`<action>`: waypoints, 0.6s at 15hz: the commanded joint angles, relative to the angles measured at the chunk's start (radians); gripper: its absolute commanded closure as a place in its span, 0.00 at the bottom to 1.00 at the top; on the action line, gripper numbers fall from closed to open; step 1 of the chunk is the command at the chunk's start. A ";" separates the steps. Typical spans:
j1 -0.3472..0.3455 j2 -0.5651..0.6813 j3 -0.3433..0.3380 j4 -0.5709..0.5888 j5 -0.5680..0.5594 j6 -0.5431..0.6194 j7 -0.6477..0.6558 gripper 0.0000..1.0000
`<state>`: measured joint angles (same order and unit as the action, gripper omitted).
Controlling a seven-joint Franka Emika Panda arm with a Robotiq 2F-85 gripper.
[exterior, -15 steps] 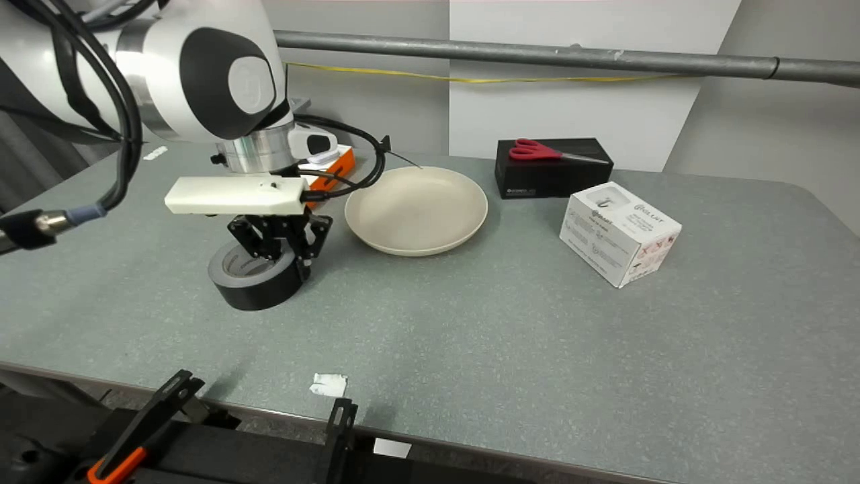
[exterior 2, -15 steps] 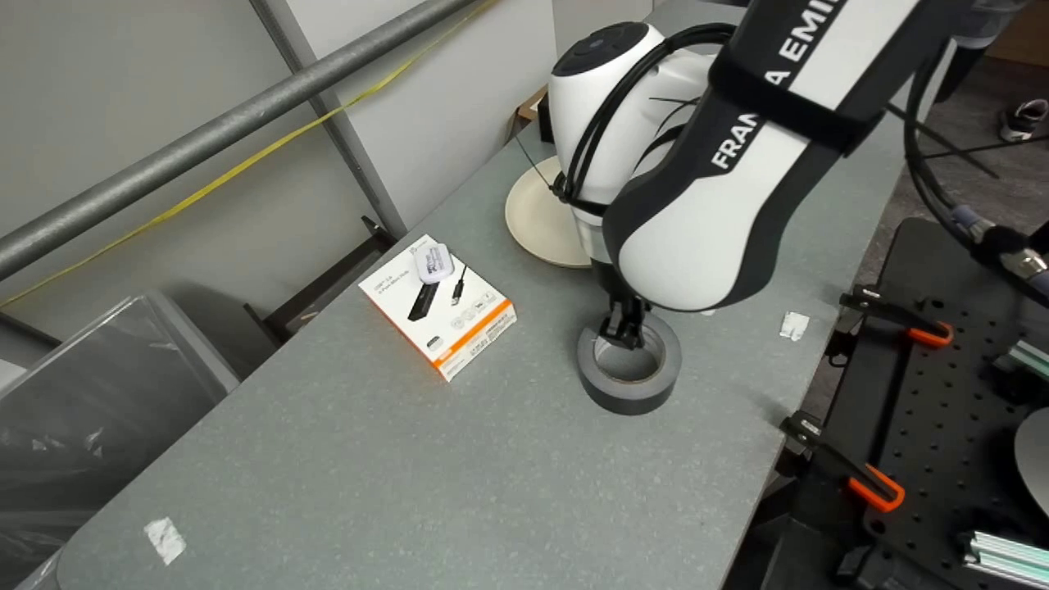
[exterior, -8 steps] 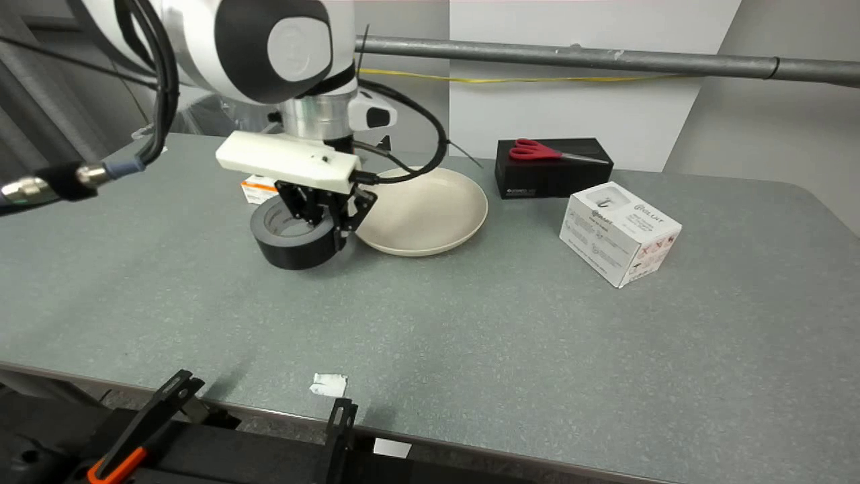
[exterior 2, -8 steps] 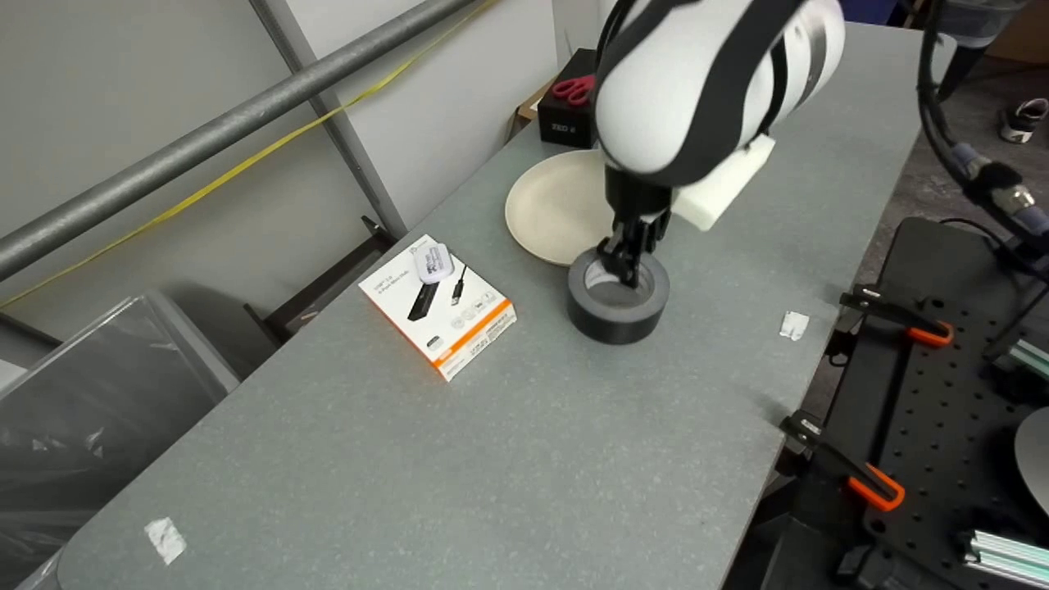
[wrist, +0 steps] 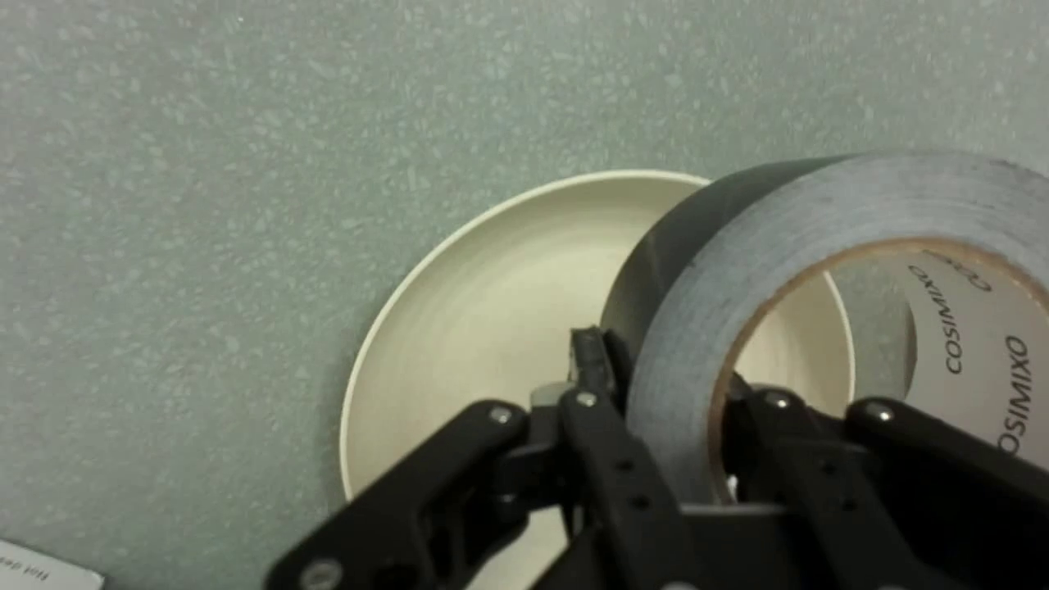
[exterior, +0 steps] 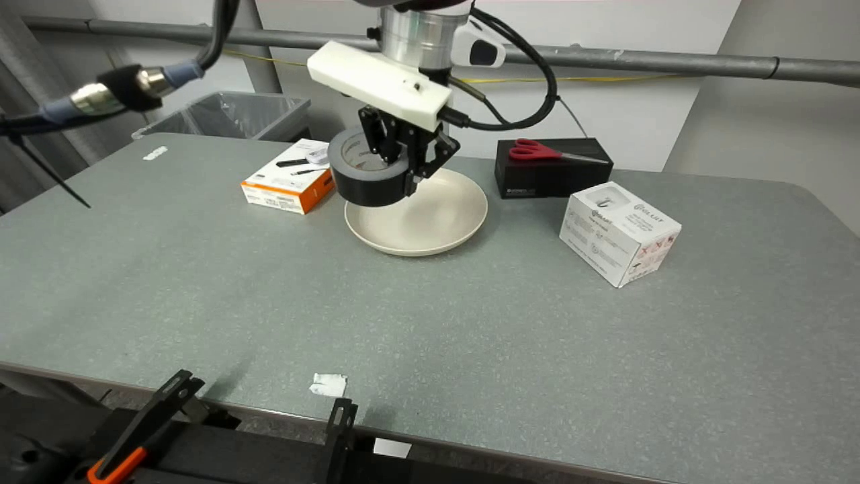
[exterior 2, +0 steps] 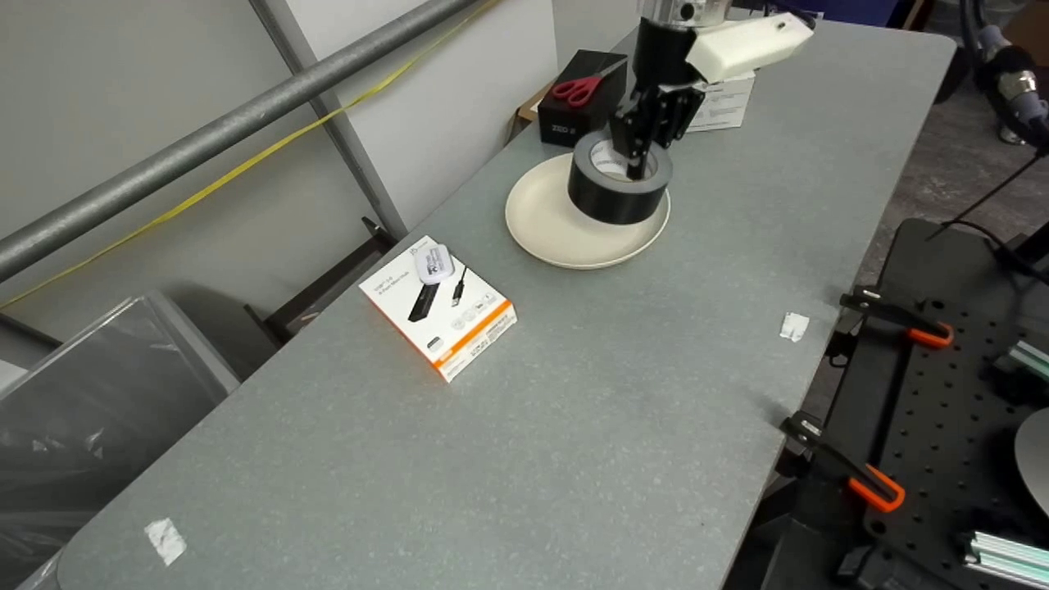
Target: Put the masking tape on the plate
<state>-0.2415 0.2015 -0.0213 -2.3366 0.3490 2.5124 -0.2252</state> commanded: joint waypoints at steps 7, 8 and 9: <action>0.121 0.315 -0.082 0.316 -0.145 -0.051 0.431 0.99; 0.133 0.338 -0.089 0.327 -0.160 -0.049 0.457 0.99; 0.141 0.351 -0.092 0.335 -0.168 -0.050 0.475 0.99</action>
<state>-0.1428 0.4910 -0.0802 -2.0791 0.2218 2.5112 0.1648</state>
